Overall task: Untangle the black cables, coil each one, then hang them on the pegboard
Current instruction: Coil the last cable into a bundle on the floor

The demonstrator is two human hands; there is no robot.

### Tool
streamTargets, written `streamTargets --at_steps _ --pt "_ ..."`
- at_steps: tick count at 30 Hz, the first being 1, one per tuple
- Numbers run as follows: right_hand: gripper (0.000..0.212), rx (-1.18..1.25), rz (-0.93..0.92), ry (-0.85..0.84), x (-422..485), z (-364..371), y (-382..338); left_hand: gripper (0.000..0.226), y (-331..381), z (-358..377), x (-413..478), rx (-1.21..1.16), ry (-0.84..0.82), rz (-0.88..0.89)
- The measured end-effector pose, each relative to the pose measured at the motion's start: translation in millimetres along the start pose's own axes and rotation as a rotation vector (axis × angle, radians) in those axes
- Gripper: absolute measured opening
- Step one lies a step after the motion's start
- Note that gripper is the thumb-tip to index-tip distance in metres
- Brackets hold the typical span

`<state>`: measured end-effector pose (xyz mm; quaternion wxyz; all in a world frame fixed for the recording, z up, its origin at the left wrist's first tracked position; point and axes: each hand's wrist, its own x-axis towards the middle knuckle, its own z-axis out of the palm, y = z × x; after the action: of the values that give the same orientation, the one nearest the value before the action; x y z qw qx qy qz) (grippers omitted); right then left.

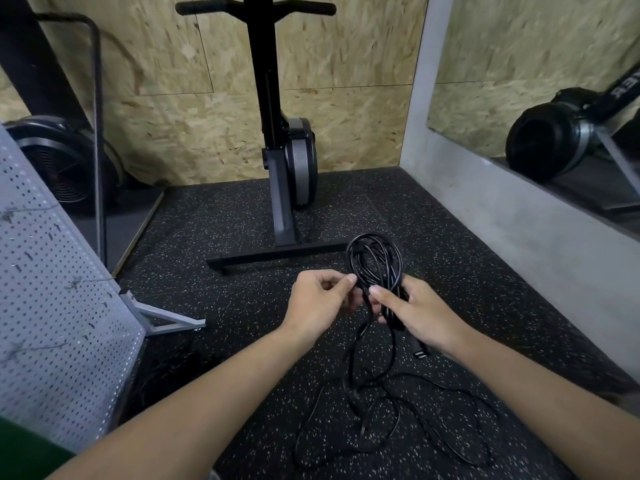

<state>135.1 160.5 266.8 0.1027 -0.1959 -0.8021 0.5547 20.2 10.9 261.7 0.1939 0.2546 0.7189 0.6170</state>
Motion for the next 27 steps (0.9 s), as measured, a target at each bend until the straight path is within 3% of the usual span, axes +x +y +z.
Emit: streamTargets --at_steps 2,8,12,16,22,24,27 --pt "0.023 0.069 0.013 -0.021 0.3 4.2 -2.2 0.023 4.5 1.8 -0.5 -0.168 -0.007 -0.052" --pt "0.024 0.172 0.103 -0.049 1.7 8.8 -3.7 0.028 1.0 -6.5 2.5 -0.073 -0.077 0.021" --pt "0.019 0.201 0.082 0.075 5.0 2.8 -7.2 0.019 -3.5 -6.6 -3.2 0.094 -0.303 -0.029" --pt "0.029 0.294 0.087 0.172 6.6 -4.9 -7.6 0.035 -4.7 1.3 -12.8 0.042 -0.523 -0.059" --pt "0.032 0.136 0.067 0.172 6.3 -7.4 -3.1 0.018 -4.8 0.3 -7.7 -0.088 -0.51 -0.156" --pt "0.034 0.136 0.062 0.158 6.2 -7.9 -4.0 0.026 -7.3 -2.5 -4.7 0.024 -0.453 -0.147" --pt "0.035 0.273 0.04 0.156 5.8 -12.2 -10.0 0.036 -19.7 -12.0 3.3 0.505 -0.349 -0.05"
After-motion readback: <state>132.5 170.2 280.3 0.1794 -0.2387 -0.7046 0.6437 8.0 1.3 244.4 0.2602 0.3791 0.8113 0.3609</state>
